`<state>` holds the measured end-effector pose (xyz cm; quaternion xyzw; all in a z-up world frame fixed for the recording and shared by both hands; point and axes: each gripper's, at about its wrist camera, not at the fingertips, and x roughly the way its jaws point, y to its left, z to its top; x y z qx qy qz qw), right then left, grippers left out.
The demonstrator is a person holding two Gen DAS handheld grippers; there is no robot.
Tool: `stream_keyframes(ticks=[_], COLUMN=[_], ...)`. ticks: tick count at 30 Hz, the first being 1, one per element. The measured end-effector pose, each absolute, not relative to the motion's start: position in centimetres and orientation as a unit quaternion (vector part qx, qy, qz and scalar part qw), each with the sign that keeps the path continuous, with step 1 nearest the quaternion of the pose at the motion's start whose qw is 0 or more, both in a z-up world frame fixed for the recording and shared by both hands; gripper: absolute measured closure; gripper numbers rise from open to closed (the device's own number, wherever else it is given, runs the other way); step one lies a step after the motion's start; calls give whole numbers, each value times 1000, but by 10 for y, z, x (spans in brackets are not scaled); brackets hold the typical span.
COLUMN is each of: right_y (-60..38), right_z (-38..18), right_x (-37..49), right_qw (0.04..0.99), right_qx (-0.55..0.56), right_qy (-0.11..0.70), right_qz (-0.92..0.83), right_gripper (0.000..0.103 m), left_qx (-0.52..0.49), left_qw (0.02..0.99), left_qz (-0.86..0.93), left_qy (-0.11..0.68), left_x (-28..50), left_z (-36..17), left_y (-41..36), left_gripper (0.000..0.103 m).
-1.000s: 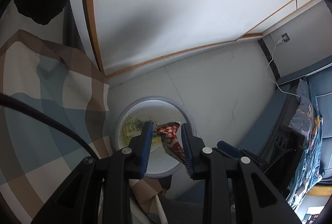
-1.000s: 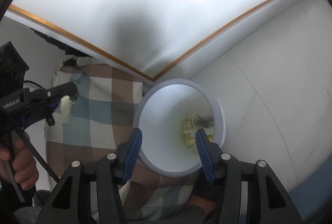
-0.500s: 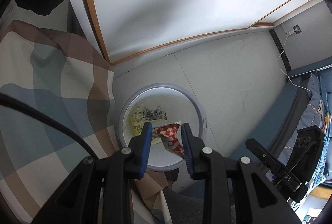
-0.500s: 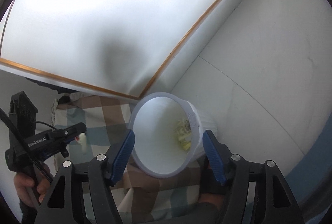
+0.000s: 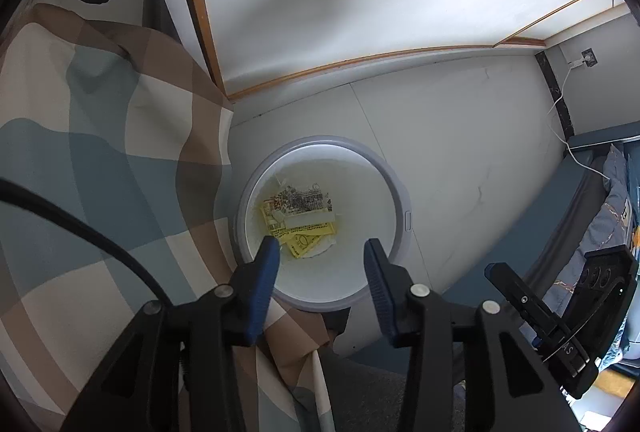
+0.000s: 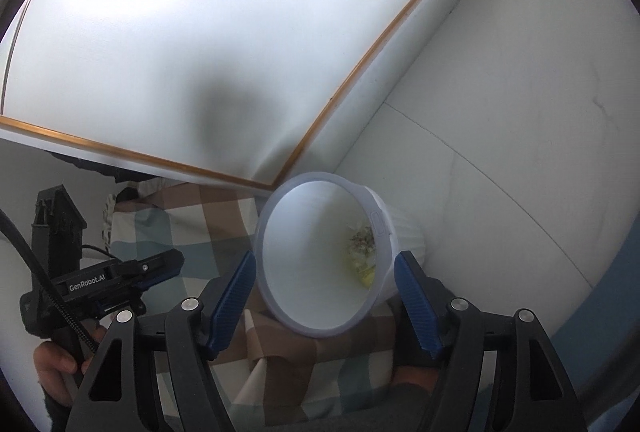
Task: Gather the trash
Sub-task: 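Open the left gripper over the bin to drop the candy wrapper, then move both grippers back over the table toward the brown packets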
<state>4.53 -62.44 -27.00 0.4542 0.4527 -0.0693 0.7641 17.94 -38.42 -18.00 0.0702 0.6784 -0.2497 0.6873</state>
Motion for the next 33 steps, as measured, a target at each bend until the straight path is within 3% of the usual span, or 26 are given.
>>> stream_keyframes(ticks=[2, 3, 19, 33], right_y=[-624, -623, -620, -604], right_z=[-268, -267, -259, -161], right_x=[45, 45, 35, 25], right_qw=[766, 767, 766, 824], right_qx=[451, 449, 445, 412], right_qy=[452, 452, 457, 388], right_qz=[-70, -70, -82, -35], right_gripper=[31, 30, 25, 18], left_qx=[77, 79, 105, 72], left_qw=[699, 704, 720, 808], left_qz=[-247, -247, -295, -297], left_qy=[667, 661, 619, 504], left_x=[177, 177, 157, 135], left_z=[-174, -172, -153, -69], left_y=[-382, -381, -390, -334], left_gripper=[40, 39, 39, 39])
